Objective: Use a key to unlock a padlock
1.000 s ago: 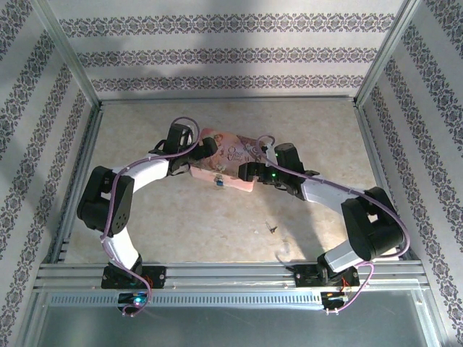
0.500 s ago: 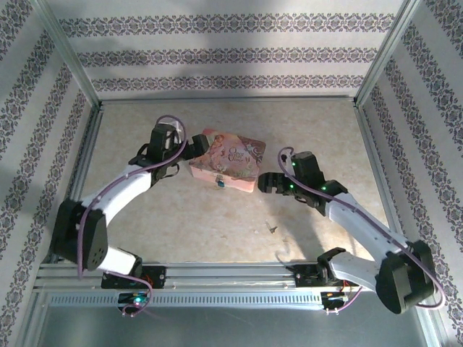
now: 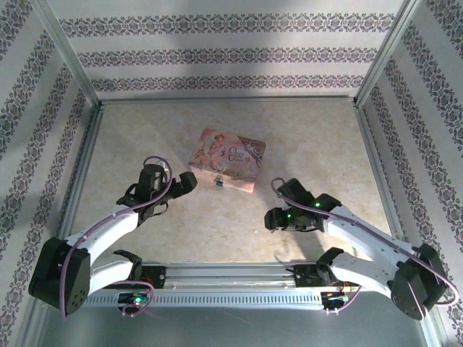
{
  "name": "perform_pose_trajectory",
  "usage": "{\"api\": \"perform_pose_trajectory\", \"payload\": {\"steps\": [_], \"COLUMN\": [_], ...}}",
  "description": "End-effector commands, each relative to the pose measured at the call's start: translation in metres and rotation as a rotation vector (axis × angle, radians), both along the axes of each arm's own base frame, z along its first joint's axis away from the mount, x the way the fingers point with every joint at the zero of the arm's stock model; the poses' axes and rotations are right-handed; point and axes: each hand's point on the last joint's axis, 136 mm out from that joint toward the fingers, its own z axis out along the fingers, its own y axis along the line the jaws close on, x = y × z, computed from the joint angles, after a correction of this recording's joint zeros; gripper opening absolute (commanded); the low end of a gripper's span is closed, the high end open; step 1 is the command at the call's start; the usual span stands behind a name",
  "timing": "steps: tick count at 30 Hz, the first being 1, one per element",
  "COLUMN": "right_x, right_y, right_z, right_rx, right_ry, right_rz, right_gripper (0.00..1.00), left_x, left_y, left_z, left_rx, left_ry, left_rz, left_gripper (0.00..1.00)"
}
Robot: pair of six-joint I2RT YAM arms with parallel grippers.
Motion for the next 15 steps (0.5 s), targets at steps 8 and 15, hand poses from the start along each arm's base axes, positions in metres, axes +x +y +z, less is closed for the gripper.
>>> {"api": "perform_pose_trajectory", "payload": {"steps": [8,15], "right_x": [-0.007,0.002], "right_y": [0.005,0.004], "right_z": [-0.030,-0.033], "right_rx": [-0.091,-0.151], "right_ry": [0.090,0.081], "right_rz": [-0.022,-0.005], "right_gripper": [0.39,0.33], "left_x": [0.017,0.016], "left_y": [-0.006,-0.003], "left_z": [0.007,0.009], "left_rx": [-0.056,-0.035], "left_ry": [-0.029,-0.034], "left_rz": [0.017,0.025], "left_gripper": [0.99,0.99]}}
